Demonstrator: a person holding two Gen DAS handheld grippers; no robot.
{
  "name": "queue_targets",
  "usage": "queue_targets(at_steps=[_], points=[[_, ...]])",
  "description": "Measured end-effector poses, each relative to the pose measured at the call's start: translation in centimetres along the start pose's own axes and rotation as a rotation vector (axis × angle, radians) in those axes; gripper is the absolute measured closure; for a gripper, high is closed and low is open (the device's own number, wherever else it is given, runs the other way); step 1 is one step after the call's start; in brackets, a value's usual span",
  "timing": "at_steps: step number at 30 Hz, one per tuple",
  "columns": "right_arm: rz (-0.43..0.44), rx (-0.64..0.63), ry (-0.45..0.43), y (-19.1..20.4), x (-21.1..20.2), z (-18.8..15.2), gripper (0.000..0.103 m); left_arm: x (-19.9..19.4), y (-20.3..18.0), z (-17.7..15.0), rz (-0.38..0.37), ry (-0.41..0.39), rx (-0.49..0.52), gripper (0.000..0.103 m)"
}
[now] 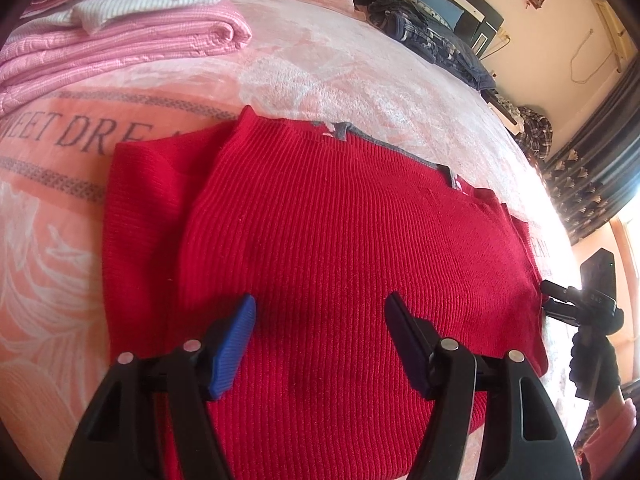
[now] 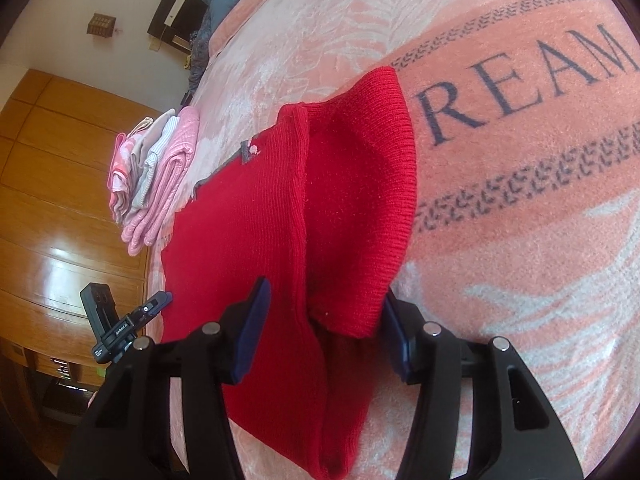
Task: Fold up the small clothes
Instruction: 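Move the right tool to a side edge of the folded sweater and grasp it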
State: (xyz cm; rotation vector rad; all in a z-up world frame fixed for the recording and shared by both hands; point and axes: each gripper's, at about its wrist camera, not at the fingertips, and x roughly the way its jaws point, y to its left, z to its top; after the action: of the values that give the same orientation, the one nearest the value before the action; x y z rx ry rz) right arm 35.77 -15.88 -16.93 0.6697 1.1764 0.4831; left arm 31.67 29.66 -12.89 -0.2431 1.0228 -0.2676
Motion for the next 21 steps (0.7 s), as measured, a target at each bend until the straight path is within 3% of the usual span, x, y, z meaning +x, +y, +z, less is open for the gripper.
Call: queue_targets(at_steps=[6,11,21], points=[[-0.006,-0.021,-0.013,0.5,0.5,0.2,0.062,0.1,0.1,0.0,-0.006,0.003,0.0,0.035],[-0.041,-0.031,-0.007,0.8,0.9,0.3,0.079,0.1,0.5,0.2,-0.017,0.007,-0.007,0.035],[-0.041,-0.013,-0.008,0.4,0.9,0.1,0.081,0.2,0.9,0.0,-0.027,0.013,0.003,0.033]])
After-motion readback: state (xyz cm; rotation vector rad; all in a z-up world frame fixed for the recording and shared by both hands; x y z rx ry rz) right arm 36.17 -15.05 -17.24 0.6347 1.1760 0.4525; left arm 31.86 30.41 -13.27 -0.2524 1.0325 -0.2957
